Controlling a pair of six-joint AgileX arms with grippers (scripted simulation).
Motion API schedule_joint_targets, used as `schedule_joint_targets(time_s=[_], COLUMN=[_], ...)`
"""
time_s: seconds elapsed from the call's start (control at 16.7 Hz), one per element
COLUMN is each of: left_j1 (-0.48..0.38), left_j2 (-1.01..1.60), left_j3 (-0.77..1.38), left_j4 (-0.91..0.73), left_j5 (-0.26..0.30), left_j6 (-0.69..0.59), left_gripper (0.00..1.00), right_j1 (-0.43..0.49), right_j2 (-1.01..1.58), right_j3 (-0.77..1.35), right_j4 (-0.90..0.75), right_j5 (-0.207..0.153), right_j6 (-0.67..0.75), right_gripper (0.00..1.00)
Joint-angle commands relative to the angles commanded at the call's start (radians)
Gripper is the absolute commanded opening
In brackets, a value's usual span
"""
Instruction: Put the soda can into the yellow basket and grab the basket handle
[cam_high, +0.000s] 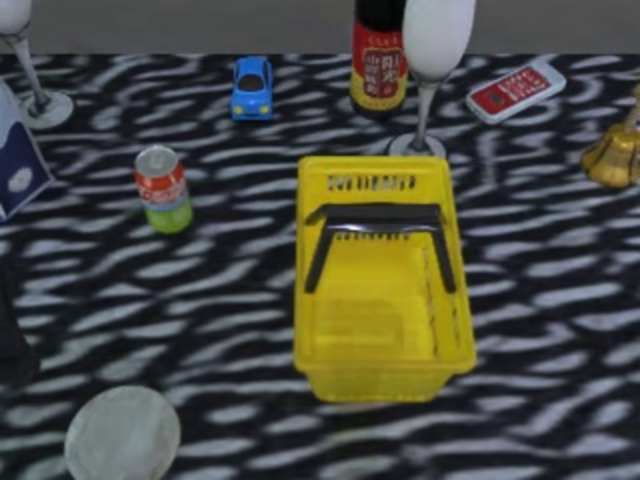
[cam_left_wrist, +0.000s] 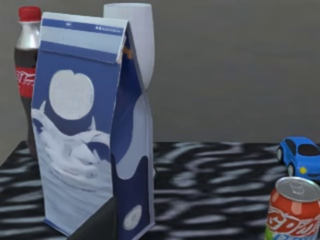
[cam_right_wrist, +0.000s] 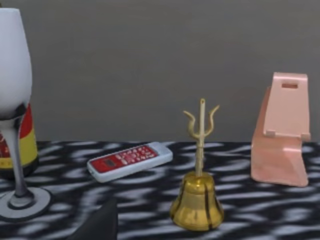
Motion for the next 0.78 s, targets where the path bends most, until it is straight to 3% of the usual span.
schedule_joint_targets(time_s=[0.36, 0.78], left_j1=[-0.019, -0.103], left_j2=[0.098, 0.625], left_j3=[0.095, 0.552], left_j4=[-0.076, -0.448], left_j5=[0.008, 0.045], left_j6=[0.029, 0.167], left_gripper=[1.00, 1.00], right_j1=[0.000, 0.000], right_j2=[0.000, 0.000], right_j3=[0.000, 0.000], right_j4=[0.000, 0.000], right_j5=[0.000, 0.000], right_j6=[0.000, 0.000], right_gripper=[1.00, 1.00])
